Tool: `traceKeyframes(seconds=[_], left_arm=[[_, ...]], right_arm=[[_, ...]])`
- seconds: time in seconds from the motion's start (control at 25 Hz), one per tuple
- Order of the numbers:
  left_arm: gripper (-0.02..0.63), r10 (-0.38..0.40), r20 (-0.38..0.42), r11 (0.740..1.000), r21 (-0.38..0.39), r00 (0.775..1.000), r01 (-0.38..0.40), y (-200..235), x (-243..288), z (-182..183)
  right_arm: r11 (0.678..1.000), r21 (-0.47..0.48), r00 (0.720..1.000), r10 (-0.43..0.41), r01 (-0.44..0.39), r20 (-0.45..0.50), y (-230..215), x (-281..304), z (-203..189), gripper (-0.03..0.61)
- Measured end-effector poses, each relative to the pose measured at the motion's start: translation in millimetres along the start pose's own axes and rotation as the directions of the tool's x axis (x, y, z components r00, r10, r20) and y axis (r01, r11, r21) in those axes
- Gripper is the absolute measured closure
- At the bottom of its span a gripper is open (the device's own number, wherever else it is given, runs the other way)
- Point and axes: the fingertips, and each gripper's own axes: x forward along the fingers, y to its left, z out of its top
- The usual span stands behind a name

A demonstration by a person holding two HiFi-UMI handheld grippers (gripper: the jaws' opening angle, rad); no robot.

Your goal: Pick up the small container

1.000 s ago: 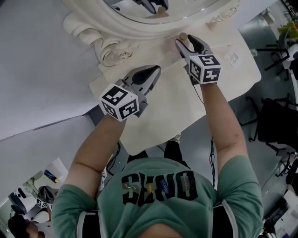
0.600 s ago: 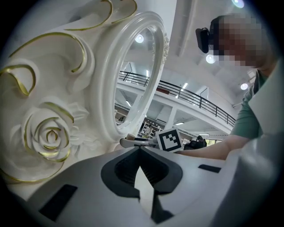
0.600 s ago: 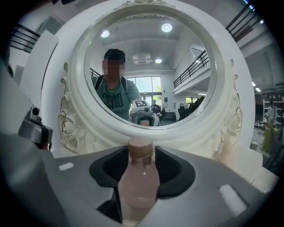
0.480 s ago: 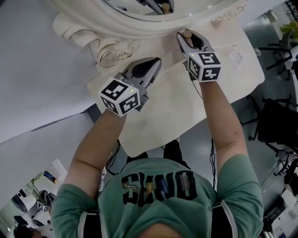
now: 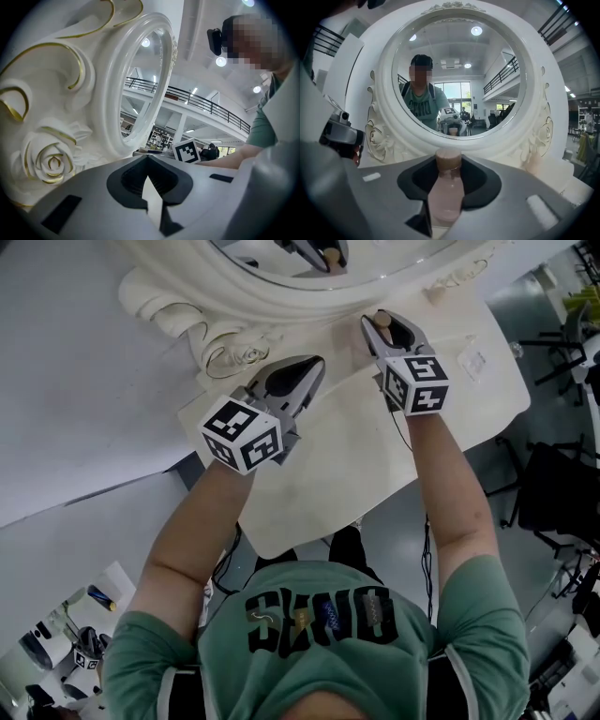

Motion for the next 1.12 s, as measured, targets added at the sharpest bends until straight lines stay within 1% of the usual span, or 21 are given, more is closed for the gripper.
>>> traceKeyframes(seconds=[0.28, 0.52, 0.68, 0.96, 1.12], left_arm=[[0.611, -0.004, 0.012, 1.0, 0.027, 1.0, 0.003, -9, -2, 16], [0.611, -0.011, 0.027, 0.999, 0.051, 1.0, 0.01, -27, -6, 36], [0.611, -0.028, 0.032, 0.997, 0.071, 0.999, 0.026, -45, -9, 51], [0.611, -0.051, 0.052, 0.996, 0.082, 0.997, 0.047, -83, -20, 84], [0.611, -0.06, 0.059, 0.993, 0.104, 0.996, 0.054, -104, -26, 104]], right_arm=[[1.0, -0.002, 1.0, -0.001, 0.001, 0.009, 1, -21, 12, 0.438], [1.0, -0.002, 1.0, -0.004, 0.004, 0.017, -1, -50, 31, 0.439], [1.0, -0.002, 1.0, -0.004, 0.004, 0.017, 1, -74, 46, 0.438], [1.0, 0.0, 1.0, 0.006, -0.006, 0.003, 9, -122, 74, 0.438], [1.0, 0.004, 1.0, 0.009, -0.009, 0.011, 11, -147, 95, 0.438]])
